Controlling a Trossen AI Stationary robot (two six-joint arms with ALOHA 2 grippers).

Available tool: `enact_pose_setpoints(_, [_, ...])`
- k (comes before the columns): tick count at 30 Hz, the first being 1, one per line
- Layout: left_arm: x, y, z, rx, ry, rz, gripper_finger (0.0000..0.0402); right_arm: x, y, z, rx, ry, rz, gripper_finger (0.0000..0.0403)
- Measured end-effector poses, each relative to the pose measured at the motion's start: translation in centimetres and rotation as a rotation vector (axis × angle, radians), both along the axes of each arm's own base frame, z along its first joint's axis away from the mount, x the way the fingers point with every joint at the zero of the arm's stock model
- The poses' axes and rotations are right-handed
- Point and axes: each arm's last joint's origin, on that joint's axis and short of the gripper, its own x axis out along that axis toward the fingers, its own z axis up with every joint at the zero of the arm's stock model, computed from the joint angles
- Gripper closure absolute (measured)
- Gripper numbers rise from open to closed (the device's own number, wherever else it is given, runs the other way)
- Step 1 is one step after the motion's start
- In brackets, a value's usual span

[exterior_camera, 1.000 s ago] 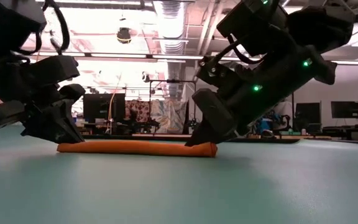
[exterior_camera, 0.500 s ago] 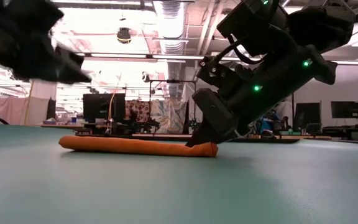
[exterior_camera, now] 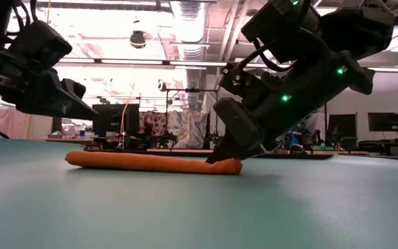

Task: Roll napkin
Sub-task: Roll the orange table napkin

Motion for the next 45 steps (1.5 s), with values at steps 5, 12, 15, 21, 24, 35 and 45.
enact_pose_setpoints(5, [0.5, 0.3, -0.6, 0.016, 0.013, -0.005, 0.0402, 0.0, 0.0, 0.0, 0.000, 0.000, 0.000, 0.0391])
enact_pose_setpoints(12, [1.3, 1.1, -2.5, 0.013, 0.079, 0.015, 0.0402, 0.0, 0.0, 0.0, 0.002, -0.001, 0.001, 0.0391])
enact_pose_setpoints(15, [1.4, 1.1, -3.4, 0.005, 0.123, 0.023, 0.0402, 0.0, 0.0, 0.0, 0.002, 0.000, 0.001, 0.0391])
enact_pose_setpoints(21, [1.2, 1.2, -5.3, -0.030, 0.218, 0.051, 0.0401, 0.0, 0.0, 0.0, 0.003, -0.003, 0.001, 0.0390])
enact_pose_setpoints(24, [1.2, 1.2, -5.8, -0.050, 0.236, 0.061, 0.0401, 0.0, 0.1, 0.3, -0.012, -0.012, 0.020, 0.0385])
enact_pose_setpoints(35, [1.1, 1.1, -6.1, -0.082, 0.263, 0.046, 0.0401, -1.2, 2.4, 7.1, -0.261, -0.124, 0.239, 0.0336])
enact_pose_setpoints(45, [1.0, 1.1, -6.1, -0.100, 0.268, 0.042, 0.0401, -0.6, 3.4, 3.8, -0.301, -0.036, 0.430, 0.0331])
